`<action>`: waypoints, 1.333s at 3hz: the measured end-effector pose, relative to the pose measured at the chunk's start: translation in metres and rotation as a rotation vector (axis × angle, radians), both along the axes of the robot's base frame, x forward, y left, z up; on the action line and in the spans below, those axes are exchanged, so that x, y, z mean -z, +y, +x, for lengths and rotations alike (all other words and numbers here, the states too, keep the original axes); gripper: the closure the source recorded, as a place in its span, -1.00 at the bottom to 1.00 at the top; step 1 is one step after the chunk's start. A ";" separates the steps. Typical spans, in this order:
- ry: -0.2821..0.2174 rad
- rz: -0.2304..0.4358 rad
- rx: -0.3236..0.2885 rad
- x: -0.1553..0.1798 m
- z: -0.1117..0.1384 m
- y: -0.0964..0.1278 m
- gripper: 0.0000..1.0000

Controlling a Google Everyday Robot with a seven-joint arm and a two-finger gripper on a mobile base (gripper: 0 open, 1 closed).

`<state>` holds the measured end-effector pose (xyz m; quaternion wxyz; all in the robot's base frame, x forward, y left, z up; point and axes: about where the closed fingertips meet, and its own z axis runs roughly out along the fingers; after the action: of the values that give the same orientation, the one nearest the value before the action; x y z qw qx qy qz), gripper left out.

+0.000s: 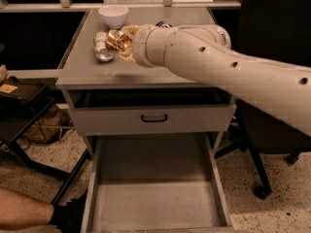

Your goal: Pick orange can from middle drawer and place on counter

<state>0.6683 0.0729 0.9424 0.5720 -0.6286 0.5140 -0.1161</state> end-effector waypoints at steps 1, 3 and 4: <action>0.000 0.000 0.000 0.000 0.000 0.000 0.63; 0.000 0.000 0.000 0.000 0.000 0.000 -0.30; 0.000 0.000 0.000 0.000 0.000 0.000 -0.77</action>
Offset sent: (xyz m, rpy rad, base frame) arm 0.0000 0.0000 -0.0001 0.0000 0.0003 -0.0001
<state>0.6683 0.0730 0.9424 0.5719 -0.6287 0.5140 -0.1160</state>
